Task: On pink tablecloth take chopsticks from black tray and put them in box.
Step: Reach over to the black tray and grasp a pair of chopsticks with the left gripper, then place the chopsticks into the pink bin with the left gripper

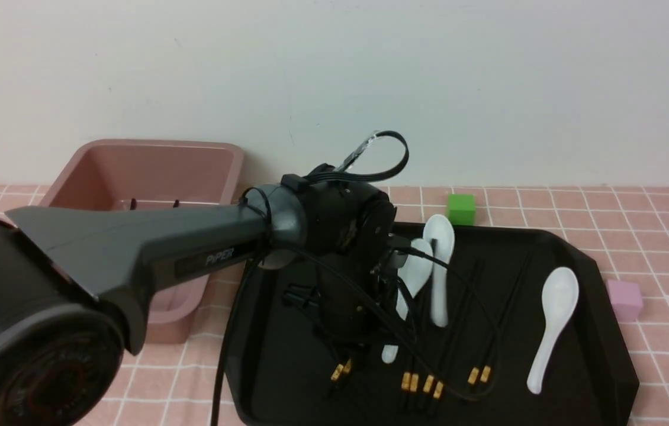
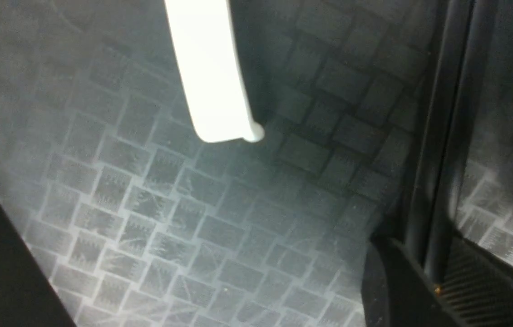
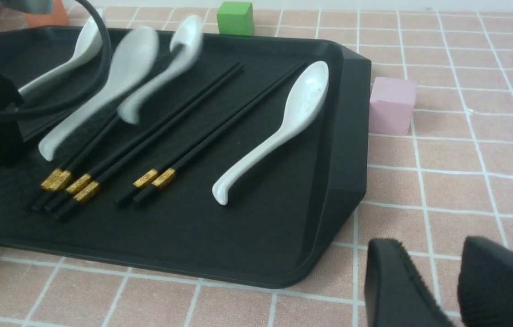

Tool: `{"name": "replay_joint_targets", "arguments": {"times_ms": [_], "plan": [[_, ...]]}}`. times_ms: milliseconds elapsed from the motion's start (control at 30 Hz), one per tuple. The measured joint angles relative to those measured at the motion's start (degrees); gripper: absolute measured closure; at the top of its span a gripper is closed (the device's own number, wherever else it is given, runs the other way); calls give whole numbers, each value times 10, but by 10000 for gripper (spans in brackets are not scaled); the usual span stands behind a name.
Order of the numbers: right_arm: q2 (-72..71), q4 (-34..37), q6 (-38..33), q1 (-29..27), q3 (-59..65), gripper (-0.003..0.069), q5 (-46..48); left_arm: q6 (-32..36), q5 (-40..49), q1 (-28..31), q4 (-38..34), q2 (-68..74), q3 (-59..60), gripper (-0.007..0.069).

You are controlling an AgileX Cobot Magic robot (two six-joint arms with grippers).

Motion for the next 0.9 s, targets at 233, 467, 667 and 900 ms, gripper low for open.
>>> {"name": "replay_joint_targets", "arguments": {"times_ms": [233,467,667,900], "plan": [[0,0,0,0,0,419,0,-17,3,-1,1,-8,1,501],[0,0,0,0,0,419,0,-27,48,1,13,-93,12,501],[0,0,0,0,0,419,0,-32,49,2,42,-252,56,501],[0,0,0,0,0,419,0,-66,67,110,136,-331,136,501]]}}
